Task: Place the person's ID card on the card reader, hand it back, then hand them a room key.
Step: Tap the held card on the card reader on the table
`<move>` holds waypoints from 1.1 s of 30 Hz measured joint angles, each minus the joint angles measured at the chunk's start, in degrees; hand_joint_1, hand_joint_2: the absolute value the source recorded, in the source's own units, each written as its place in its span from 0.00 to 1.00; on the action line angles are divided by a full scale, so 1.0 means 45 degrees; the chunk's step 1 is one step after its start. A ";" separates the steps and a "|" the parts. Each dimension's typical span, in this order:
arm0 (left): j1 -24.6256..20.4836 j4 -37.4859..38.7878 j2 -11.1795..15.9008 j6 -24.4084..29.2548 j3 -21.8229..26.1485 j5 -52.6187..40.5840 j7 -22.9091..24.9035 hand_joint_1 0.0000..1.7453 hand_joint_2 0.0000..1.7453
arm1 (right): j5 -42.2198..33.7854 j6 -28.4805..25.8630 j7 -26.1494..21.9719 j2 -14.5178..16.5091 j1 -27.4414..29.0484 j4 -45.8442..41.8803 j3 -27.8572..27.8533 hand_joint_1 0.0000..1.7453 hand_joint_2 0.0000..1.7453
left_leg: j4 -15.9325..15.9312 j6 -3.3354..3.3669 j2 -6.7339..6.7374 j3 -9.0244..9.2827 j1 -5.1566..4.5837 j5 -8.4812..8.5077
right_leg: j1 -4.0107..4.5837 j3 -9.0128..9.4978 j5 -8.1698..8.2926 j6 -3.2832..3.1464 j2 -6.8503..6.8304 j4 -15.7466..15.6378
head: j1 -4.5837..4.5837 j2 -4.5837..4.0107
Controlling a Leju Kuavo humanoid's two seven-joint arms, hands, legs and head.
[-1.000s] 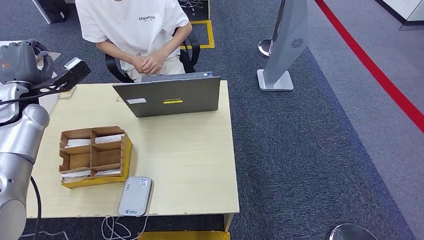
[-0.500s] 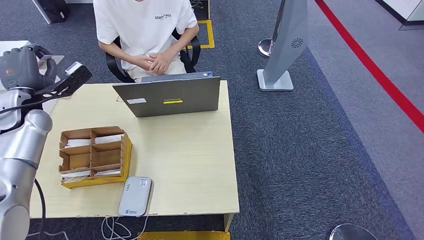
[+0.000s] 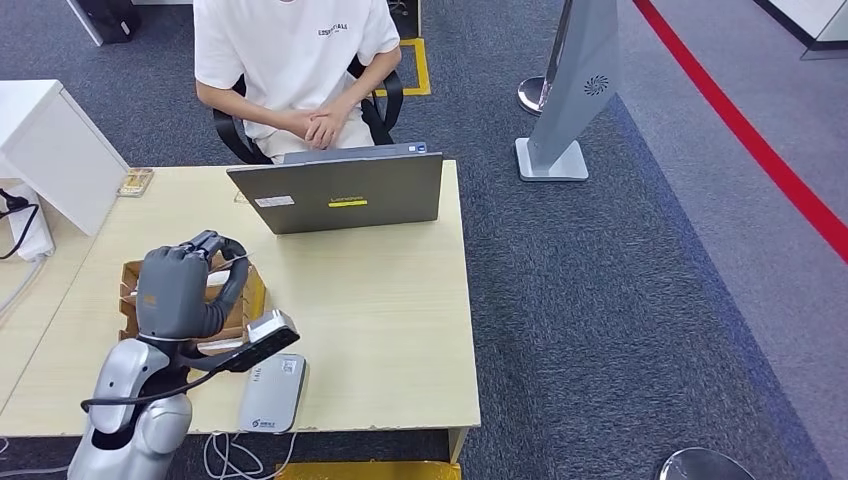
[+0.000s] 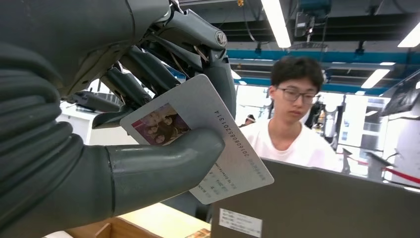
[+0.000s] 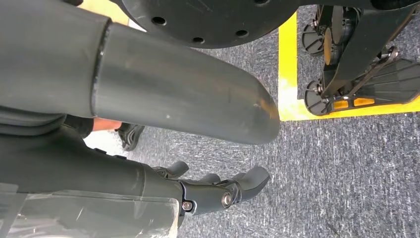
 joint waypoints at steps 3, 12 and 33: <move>0.0447 -0.0809 0.0040 -0.0304 -0.0299 -0.0019 -0.0095 1.00 1.00 | -0.0102 -0.0055 -0.0024 0.0045 0.0003 0.0000 -0.0135 0.00 0.00 | 0.0000 0.0001 -0.0001 0.0003 0.0001 0.0004 | 0.0001 0.0004 0.0002 0.0000 0.0000 0.0001 | -0.0001 0.0000; 0.2106 -0.1849 0.0381 -0.1869 -0.1344 0.0157 0.0044 1.00 1.00 | -0.0527 -0.0145 -0.0063 0.0215 0.0021 -0.0001 -0.0543 0.00 0.00 | -0.0001 0.0002 0.0000 0.0004 0.0002 0.0005 | 0.0001 0.0005 0.0002 0.0000 0.0001 0.0002 | -0.0007 0.0000; 0.5843 -0.1032 0.0296 0.1192 -0.0669 -0.2551 0.3054 1.00 1.00 | -0.0437 -0.0361 0.0121 0.0413 0.0107 -0.0107 -0.0862 0.00 0.00 | -0.0002 0.0002 -0.0010 -0.0002 0.0005 -0.0001 | 0.0001 0.0005 -0.0004 0.0003 -0.0011 0.0001 | -0.0012 0.0000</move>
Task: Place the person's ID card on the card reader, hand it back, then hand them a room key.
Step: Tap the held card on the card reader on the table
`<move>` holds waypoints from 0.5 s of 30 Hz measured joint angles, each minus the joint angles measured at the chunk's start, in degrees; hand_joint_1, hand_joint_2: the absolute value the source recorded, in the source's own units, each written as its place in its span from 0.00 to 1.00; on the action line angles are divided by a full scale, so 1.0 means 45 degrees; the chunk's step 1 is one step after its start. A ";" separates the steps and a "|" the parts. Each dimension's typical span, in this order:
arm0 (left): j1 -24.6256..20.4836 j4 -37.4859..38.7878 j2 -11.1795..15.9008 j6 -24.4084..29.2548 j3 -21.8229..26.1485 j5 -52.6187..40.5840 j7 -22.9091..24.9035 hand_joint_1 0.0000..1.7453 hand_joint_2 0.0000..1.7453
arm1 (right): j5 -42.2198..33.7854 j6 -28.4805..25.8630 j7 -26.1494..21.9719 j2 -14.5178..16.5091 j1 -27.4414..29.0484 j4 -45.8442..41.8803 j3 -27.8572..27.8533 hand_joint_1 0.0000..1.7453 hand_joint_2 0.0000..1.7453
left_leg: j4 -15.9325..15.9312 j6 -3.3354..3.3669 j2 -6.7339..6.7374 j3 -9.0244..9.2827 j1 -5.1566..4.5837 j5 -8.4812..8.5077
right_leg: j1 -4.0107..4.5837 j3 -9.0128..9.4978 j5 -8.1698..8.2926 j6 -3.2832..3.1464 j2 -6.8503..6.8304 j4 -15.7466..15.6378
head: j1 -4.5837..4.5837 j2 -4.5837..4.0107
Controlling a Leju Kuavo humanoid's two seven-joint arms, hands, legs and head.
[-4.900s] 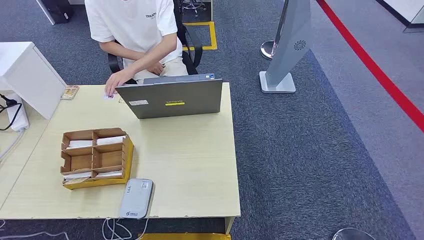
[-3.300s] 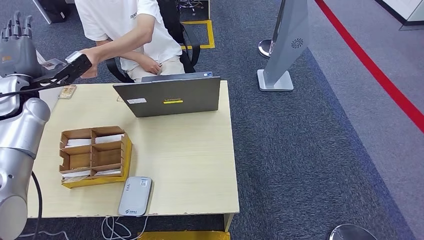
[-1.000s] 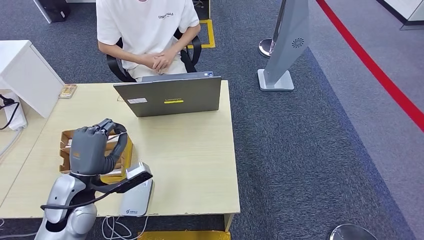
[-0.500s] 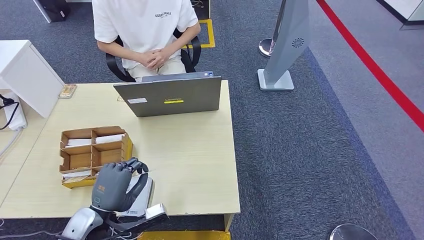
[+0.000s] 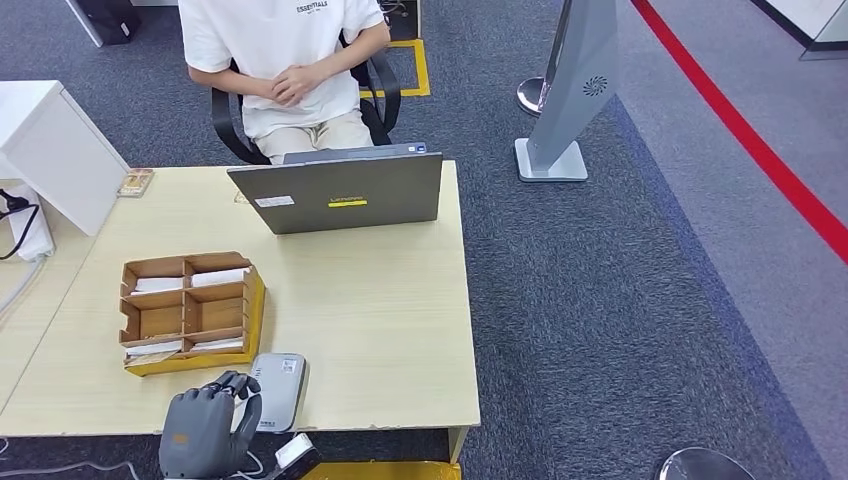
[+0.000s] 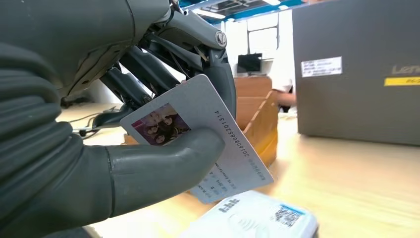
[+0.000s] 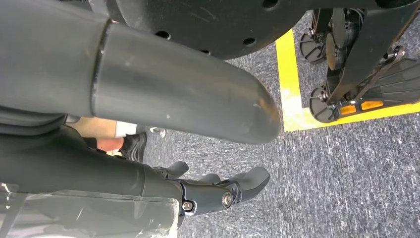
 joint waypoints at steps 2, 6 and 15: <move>0.0052 0.0118 -0.0046 -0.0005 0.0107 0.0005 0.0034 1.00 1.00 | 0.0039 0.0010 0.0000 0.0000 0.0000 -0.0013 0.0000 0.00 0.00 | 0.0000 0.0000 -0.0005 0.0000 0.0001 0.0000 | 0.0000 0.0002 0.0000 0.0000 -0.0005 0.0000 | 0.0000 0.0000; 0.0081 0.0327 -0.0130 -0.0017 0.0238 0.0005 0.0065 1.00 1.00 | 0.0072 0.0016 0.0000 0.0000 0.0004 -0.0028 0.0000 0.00 0.00 | 0.0001 0.0000 -0.0007 0.0000 0.0001 0.0000 | -0.0001 0.0004 0.0002 0.0001 -0.0006 0.0000 | 0.0001 0.0000; 0.0008 0.1172 -0.0400 -0.0163 0.0641 0.0078 0.0028 1.00 1.00 | 0.0229 0.0029 0.0013 0.0000 0.0003 -0.0029 0.0000 0.00 0.00 | 0.0001 0.0000 -0.0008 0.0000 0.0000 0.0000 | -0.0001 0.0004 0.0003 0.0002 -0.0007 0.0000 | -0.0001 0.0000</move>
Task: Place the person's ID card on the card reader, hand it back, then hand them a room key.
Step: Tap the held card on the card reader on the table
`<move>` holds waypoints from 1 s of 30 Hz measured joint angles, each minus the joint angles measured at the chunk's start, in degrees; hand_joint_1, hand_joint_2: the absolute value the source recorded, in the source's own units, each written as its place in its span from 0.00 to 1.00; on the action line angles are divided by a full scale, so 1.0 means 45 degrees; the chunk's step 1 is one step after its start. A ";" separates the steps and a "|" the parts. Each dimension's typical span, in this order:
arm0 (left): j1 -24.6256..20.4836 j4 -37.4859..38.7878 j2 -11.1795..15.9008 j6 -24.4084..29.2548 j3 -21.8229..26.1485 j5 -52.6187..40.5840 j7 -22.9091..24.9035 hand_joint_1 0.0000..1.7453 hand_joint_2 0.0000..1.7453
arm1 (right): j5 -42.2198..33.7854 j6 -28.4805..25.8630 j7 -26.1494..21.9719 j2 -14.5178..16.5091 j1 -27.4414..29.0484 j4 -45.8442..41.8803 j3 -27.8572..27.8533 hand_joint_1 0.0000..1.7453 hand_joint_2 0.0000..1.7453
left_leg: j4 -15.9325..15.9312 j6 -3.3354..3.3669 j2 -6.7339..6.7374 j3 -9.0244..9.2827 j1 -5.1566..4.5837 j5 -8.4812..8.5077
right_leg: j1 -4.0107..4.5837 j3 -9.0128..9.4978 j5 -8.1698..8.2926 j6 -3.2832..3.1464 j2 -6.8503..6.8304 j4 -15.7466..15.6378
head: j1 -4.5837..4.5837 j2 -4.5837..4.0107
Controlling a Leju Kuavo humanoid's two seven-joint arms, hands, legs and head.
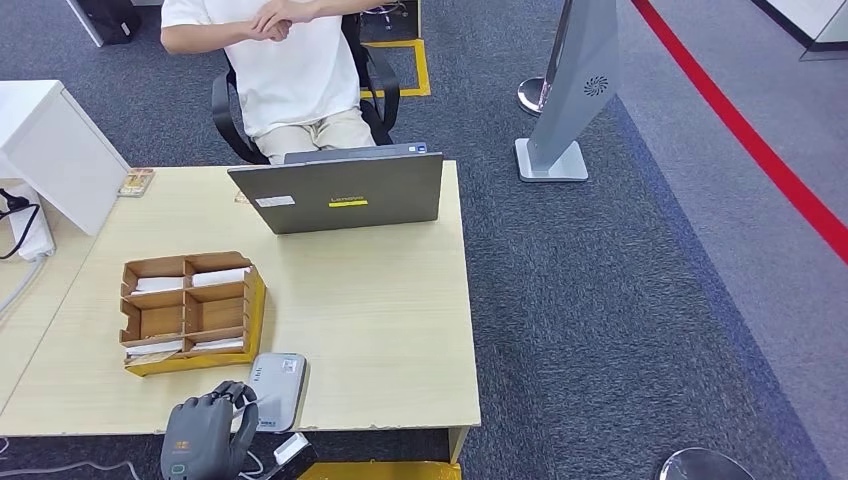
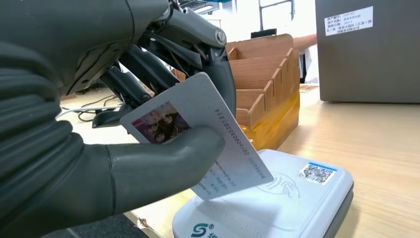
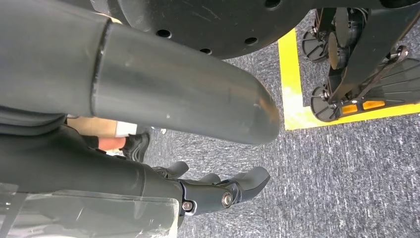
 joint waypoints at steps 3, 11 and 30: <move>-0.0105 0.0180 -0.0082 -0.0233 0.0107 0.0115 -0.0110 1.00 1.00 | 0.0022 0.0001 0.0023 0.0000 -0.0001 0.0000 0.0000 0.00 0.00 | 0.0000 0.0001 -0.0003 0.0001 0.0000 0.0000 | 0.0000 0.0002 0.0000 0.0000 -0.0005 0.0000 | 0.0001 0.0000; -0.0247 0.0420 -0.0214 -0.0720 0.0211 0.0245 -0.0268 1.00 1.00 | 0.0154 0.0024 0.0035 0.0000 0.0001 0.0000 0.0000 0.00 0.00 | 0.0000 0.0000 -0.0003 0.0005 0.0000 0.0001 | 0.0000 0.0006 0.0000 0.0000 -0.0005 0.0000 | 0.0002 0.0000; -0.1368 -0.1386 0.0212 0.1877 0.0308 -0.1059 -0.1879 1.00 1.00 | 0.0914 0.0095 0.0019 0.0000 -0.0004 0.0000 0.0181 0.00 0.00 | 0.0002 0.0004 -0.0013 0.0003 0.0001 0.0016 | 0.0001 0.0007 0.0009 -0.0001 -0.0022 0.0001 | 0.0000 0.0000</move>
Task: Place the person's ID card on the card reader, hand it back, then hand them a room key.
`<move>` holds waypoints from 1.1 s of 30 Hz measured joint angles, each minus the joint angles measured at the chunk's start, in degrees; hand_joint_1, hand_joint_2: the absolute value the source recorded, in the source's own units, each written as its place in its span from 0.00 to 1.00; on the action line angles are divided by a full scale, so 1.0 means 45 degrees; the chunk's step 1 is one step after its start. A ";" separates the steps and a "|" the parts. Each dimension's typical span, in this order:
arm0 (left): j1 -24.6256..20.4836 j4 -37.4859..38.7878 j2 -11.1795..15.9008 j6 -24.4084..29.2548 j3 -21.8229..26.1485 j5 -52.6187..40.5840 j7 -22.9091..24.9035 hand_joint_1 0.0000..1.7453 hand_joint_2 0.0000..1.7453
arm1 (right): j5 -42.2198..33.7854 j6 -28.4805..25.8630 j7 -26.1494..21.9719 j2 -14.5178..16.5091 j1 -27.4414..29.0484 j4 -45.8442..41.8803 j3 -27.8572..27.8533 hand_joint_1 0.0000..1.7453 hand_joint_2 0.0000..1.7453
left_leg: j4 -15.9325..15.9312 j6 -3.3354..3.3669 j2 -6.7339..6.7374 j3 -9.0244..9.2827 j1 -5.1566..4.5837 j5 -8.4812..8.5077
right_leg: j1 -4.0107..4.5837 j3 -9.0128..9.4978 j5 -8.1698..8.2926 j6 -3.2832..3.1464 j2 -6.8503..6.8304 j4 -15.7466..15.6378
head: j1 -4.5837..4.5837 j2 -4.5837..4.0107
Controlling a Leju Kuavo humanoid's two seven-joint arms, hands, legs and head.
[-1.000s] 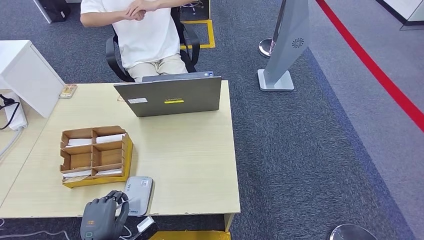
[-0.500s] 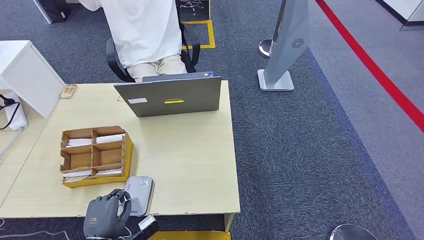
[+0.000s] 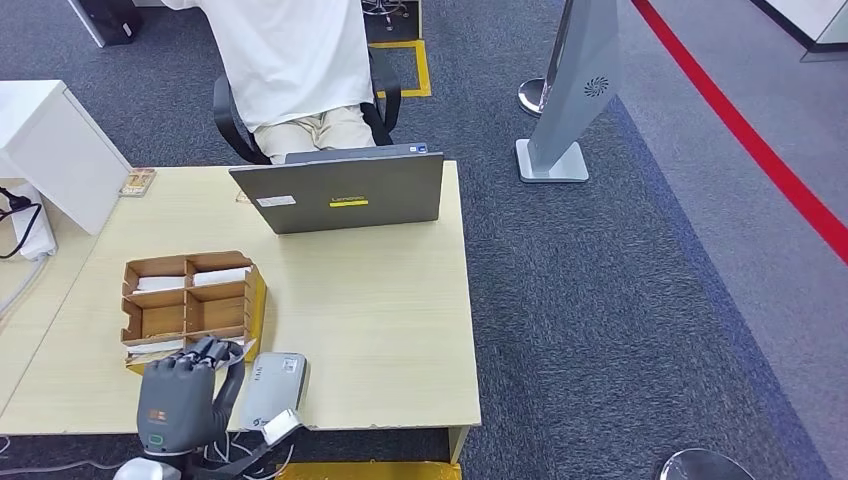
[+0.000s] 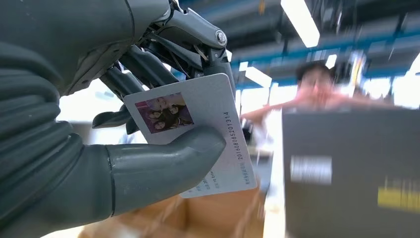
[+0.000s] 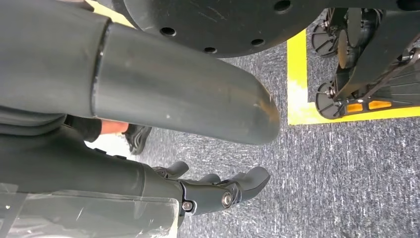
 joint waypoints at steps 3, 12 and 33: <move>-0.0948 -0.0835 0.0247 0.0140 0.0101 -0.0333 -0.0259 1.00 1.00 | 0.0224 0.0040 0.0023 0.0000 -0.0002 0.0000 0.0147 0.00 0.00 | 0.0000 -0.0007 -0.0006 0.0000 0.0000 0.0015 | 0.0001 0.0002 0.0011 -0.0002 -0.0004 0.0001 | -0.0001 0.0000; -0.6347 0.0830 0.1013 -0.1073 0.0453 -0.1214 0.0971 1.00 1.00 | 0.1067 0.0251 0.0036 -0.0044 -0.0072 0.0000 0.0756 0.00 0.00 | 0.0002 -0.0007 -0.0066 -0.0022 0.0002 0.0096 | 0.0006 -0.0005 0.0065 -0.0018 -0.0070 0.0004 | 0.0000 0.0000; -1.6084 1.3733 0.1073 -0.4877 0.0653 -0.2617 0.3692 1.00 1.00 | 0.1812 0.0674 -0.0096 -0.0301 -0.0191 0.0021 0.1935 0.00 0.00 | 0.0005 -0.0017 -0.0001 -0.0087 0.0009 0.0155 | 0.0006 -0.0095 0.0146 -0.0030 0.0012 0.0011 | -0.0016 0.0000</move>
